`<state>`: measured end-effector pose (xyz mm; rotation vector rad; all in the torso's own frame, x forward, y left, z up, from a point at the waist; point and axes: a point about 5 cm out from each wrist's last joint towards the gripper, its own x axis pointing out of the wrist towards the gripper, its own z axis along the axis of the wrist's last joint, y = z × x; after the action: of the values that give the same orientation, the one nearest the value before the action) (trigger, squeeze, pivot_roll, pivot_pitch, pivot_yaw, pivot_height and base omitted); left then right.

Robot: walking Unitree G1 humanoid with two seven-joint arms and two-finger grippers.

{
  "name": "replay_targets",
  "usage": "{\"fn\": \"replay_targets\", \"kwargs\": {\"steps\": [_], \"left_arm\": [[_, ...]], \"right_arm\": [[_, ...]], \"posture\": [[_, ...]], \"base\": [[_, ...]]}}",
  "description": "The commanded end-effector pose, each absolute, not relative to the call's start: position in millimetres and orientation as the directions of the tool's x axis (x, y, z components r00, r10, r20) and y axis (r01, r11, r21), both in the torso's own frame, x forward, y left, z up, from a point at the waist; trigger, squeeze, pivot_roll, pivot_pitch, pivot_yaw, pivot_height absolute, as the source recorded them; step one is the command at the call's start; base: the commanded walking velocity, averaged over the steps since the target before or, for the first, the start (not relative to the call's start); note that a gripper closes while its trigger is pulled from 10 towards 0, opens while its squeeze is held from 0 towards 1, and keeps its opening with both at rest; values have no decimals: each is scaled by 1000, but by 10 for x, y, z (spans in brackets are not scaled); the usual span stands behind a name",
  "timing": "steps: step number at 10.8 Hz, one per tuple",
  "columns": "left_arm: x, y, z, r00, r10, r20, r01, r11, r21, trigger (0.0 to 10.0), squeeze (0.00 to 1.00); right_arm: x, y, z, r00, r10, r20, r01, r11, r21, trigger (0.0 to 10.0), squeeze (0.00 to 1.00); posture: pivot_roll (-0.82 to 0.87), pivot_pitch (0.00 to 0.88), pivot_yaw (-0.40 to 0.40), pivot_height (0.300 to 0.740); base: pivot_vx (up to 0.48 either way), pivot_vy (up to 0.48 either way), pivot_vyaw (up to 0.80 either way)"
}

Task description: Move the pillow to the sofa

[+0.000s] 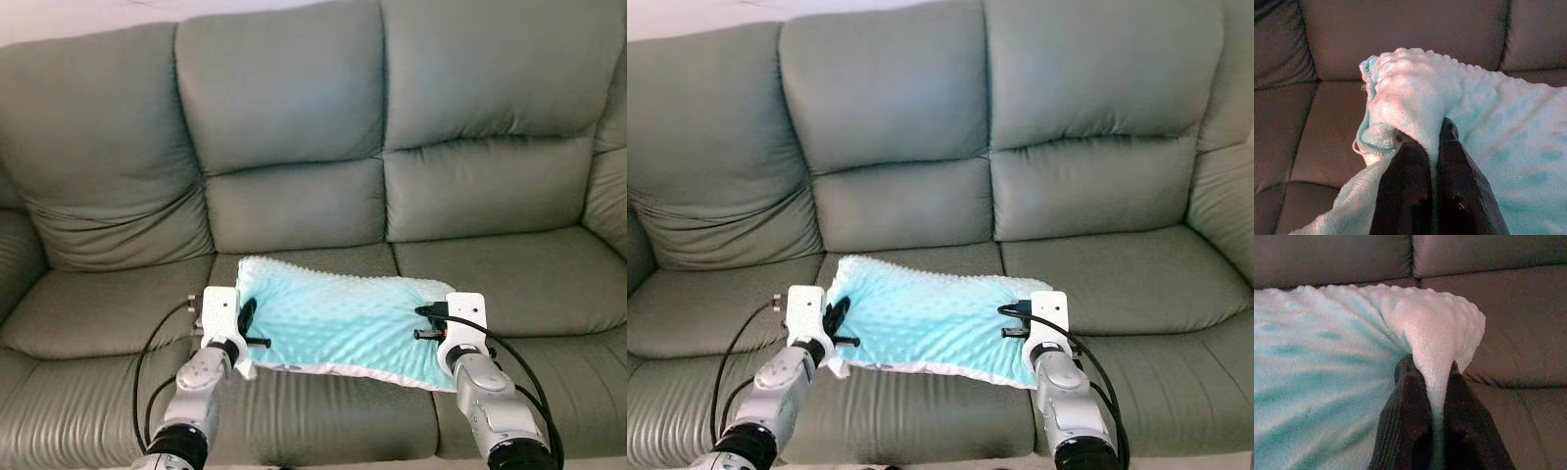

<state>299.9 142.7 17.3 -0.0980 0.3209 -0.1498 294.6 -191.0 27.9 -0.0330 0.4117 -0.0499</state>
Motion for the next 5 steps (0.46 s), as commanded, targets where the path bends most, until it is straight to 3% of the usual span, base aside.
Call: {"fn": "replay_targets", "kwargs": {"steps": [1, 5], "left_arm": [[2973, 1528, 136, 940, -128, -315, 97, 989, -112, 10000, 0], [2966, 1696, 55, 920, -52, -387, 41, 999, -36, 10000, 0]], "right_arm": [[2967, -1875, 309, 926, -52, -374, 41, 999, -36, 10000, 0], [3026, -1715, 298, 927, 98, -363, -115, 993, -25, 10000, 0]], "posture": [[-184, 168, 147, 740], [-195, 217, 157, 740]], "base": [[0, 0, 0], [0, 0, 0]]}}
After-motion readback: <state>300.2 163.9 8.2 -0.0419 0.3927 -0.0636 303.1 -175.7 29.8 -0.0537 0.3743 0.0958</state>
